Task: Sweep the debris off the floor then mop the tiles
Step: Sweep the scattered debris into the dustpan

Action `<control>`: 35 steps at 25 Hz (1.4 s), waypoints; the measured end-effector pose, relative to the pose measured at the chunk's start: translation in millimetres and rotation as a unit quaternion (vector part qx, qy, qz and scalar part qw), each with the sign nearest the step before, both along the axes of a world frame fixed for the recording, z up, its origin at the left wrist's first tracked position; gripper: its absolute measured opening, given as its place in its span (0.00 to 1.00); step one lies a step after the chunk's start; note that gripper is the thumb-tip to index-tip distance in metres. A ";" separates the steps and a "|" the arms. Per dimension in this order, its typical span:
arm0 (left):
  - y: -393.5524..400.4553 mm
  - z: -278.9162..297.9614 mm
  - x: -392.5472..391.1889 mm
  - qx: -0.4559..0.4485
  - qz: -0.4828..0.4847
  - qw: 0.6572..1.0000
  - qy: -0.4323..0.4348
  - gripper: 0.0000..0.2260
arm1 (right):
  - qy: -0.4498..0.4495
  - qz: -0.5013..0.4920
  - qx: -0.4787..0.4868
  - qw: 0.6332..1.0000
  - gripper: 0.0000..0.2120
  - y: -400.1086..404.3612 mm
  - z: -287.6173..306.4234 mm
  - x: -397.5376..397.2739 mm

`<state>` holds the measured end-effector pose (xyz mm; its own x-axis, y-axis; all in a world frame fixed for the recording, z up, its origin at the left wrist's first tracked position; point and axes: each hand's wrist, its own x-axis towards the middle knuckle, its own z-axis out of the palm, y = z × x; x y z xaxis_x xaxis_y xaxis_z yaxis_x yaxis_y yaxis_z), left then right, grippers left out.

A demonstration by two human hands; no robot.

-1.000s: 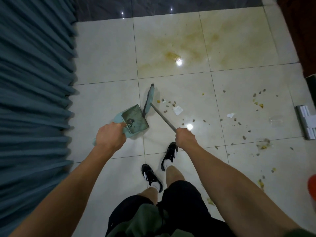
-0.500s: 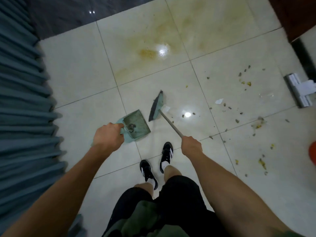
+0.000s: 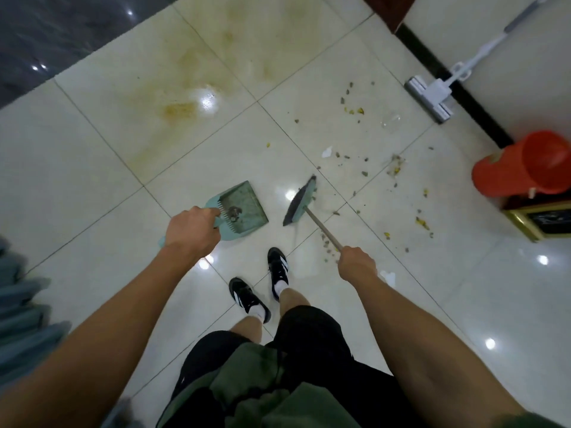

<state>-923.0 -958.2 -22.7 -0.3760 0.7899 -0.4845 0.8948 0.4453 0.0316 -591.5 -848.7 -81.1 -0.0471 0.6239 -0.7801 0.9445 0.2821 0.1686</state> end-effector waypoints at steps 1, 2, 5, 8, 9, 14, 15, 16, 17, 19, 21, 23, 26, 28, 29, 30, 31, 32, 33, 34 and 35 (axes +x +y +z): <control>0.3 1.2 1.1 0.007 -0.011 1.000 0.000 0.10 | 0.004 -0.016 0.005 1.000 0.15 -4.6 3.9 6.4; 0.5 2.2 1.7 0.013 -0.022 1.000 0.000 0.10 | 0.008 -0.029 0.012 0.999 0.15 -9.4 6.8 11.3; 1.0 5.4 3.1 0.029 -0.047 0.998 0.001 0.11 | 0.021 -0.050 0.036 0.998 0.13 -25.8 16.4 14.7; 3.1 10.2 1.7 0.039 -0.058 0.998 0.003 0.11 | 0.037 -0.052 0.044 0.997 0.12 -43.0 17.2 6.0; 2.8 11.8 0.9 0.041 -0.059 0.997 0.005 0.11 | 0.044 -0.047 0.046 0.997 0.12 -46.2 17.3 0.4; 8.3 19.5 -7.9 0.030 -0.051 0.998 0.030 0.10 | 0.076 -0.009 0.045 0.996 0.13 -25.4 14.6 -40.2; 10.3 19.9 -12.2 0.026 -0.043 0.998 0.033 0.10 | 0.084 -0.002 0.045 0.995 0.13 -16.6 13.4 -49.3; 14.0 20.2 -17.2 0.023 -0.034 0.999 0.033 0.10 | 0.091 0.004 0.045 0.995 0.14 -5.1 10.7 -59.2; 19.0 20.8 -21.4 0.022 -0.026 0.999 0.034 0.09 | 0.100 0.010 0.046 0.994 0.14 7.5 7.7 -68.9; 33.5 21.1 -29.1 0.016 -0.016 0.999 0.040 0.09 | 0.121 0.012 0.040 0.992 0.13 36.3 1.6 -89.5; 53.7 18.0 -37.2 0.007 -0.017 0.998 0.052 0.10 | 0.130 0.014 0.030 0.991 0.13 66.5 -6.5 -109.6; 73.2 16.0 -45.2 -0.004 -0.016 0.998 0.066 0.10 | 0.134 0.027 0.020 0.990 0.13 90.3 -12.4 -126.2; 110.5 13.4 -54.1 -0.029 -0.013 0.997 0.076 0.10 | 0.135 0.023 0.002 0.991 0.15 131.6 -31.2 -142.9; 135.1 11.4 -57.7 -0.043 -0.019 0.996 0.076 0.10 | 0.128 0.004 -0.011 0.992 0.15 155.4 -36.2 -144.5; 147.5 11.0 -58.1 -0.048 -0.027 0.995 0.078 0.10 | 0.126 -0.009 -0.018 0.992 0.15 165.3 -36.9 -141.3; 159.1 11.0 -57.4 -0.051 -0.038 0.995 0.079 0.10 | 0.123 -0.024 -0.024 0.992 0.15 172.7 -36.5 -134.7; 169.2 12.0 -55.9 -0.052 -0.047 0.994 0.080 0.10 | 0.121 -0.039 -0.028 0.992 0.14 176.2 -35.4 -126.9; 178.9 12.8 -55.0 -0.051 -0.054 0.994 0.078 0.10 | 0.118 -0.055 -0.027 0.991 0.13 177.8 -34.3 -118.0; 190.5 13.4 -52.5 -0.050 -0.061 0.994 0.073 0.09 | 0.113 -0.074 -0.023 0.991 0.13 179.2 -32.7 -106.7; 201.5 13.6 -50.2 -0.050 -0.072 0.994 0.068 0.09 | 0.106 -0.092 -0.019 0.990 0.13 179.1 -30.7 -95.1; 212.1 14.0 -47.5 -0.049 -0.085 0.993 0.063 0.09 | 0.098 -0.107 -0.018 0.989 0.14 177.1 -28.6 -83.9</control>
<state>-970.5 -746.1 -8.6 -0.3041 0.7987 -0.5192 0.9513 0.2836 -0.1209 -675.5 -671.6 -109.7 -0.0688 0.6085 -0.7906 0.9968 0.0749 -0.0291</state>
